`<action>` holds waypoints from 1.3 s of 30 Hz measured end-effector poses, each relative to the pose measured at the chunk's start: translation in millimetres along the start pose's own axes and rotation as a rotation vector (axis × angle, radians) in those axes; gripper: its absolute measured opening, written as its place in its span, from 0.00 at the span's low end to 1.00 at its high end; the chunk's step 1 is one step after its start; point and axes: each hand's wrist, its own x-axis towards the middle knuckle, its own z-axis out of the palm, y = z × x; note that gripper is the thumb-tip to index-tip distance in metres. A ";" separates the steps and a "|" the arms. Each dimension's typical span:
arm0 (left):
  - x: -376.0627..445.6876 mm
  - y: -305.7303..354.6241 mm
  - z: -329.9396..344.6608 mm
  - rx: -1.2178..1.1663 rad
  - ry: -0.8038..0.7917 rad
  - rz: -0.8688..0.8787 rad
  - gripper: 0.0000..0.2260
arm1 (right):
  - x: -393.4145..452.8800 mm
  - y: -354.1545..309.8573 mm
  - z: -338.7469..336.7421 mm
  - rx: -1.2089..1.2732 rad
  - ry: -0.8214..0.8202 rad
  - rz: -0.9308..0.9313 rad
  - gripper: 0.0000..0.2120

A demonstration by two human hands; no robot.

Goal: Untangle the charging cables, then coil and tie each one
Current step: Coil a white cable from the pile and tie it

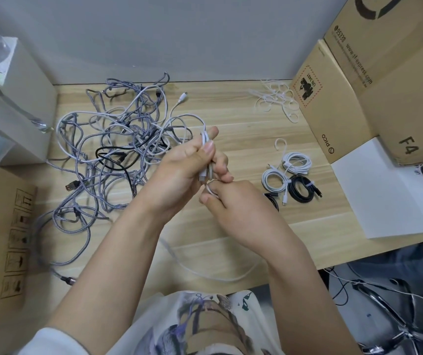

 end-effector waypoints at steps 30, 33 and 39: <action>-7.5 9.8 3.1 -0.084 -0.391 -0.081 0.12 | 5.3 16.1 -23.5 0.919 0.535 -0.108 0.09; -5.6 10.7 5.0 -0.243 -0.420 -0.005 0.10 | 10.2 12.3 -15.4 1.077 0.381 -0.085 0.11; -0.3 14.5 11.1 -0.438 -0.251 0.083 0.11 | 10.5 8.8 -2.5 1.056 0.136 0.019 0.14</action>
